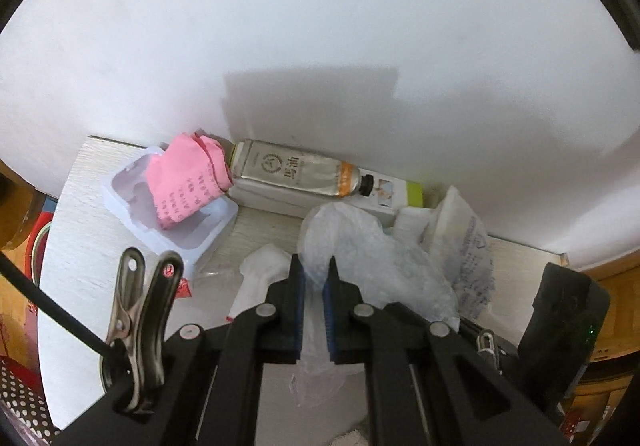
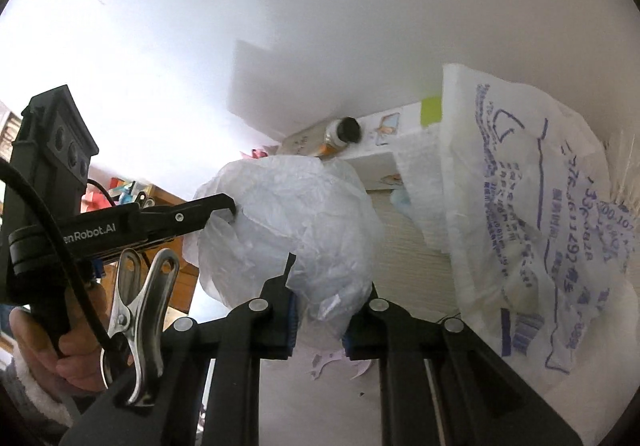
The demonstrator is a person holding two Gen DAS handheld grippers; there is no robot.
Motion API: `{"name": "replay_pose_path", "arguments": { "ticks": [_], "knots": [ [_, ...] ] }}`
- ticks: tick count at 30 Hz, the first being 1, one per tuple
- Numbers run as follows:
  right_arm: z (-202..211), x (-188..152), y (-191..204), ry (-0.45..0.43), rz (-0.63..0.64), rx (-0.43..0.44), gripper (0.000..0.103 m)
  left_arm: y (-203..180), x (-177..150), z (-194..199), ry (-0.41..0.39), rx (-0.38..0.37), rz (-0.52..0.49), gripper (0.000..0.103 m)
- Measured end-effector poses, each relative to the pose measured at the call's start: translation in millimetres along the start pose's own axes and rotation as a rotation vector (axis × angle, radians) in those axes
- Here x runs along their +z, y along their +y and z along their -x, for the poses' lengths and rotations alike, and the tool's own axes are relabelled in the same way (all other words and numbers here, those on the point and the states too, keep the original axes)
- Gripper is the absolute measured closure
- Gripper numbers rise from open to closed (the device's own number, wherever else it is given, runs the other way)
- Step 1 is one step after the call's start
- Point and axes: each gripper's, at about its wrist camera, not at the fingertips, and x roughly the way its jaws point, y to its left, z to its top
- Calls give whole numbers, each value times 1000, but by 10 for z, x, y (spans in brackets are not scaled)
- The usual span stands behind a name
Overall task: Collect trash
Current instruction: 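Close the left and right grippers on the clear plastic bag, then lift the clear plastic bag with both grippers and carry it to the bucket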
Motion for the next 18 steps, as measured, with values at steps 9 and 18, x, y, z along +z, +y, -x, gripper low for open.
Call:
{"name": "replay_pose_path", "arguments": {
  "ticks": [9,18],
  "knots": [
    [40,-6,330,-21,91,-34,86,-16,-211,190,-60,33,21,94],
    [-40,-30,508,8,75,47,86,225,-369,420,-68,89,74,93]
  ]
}}
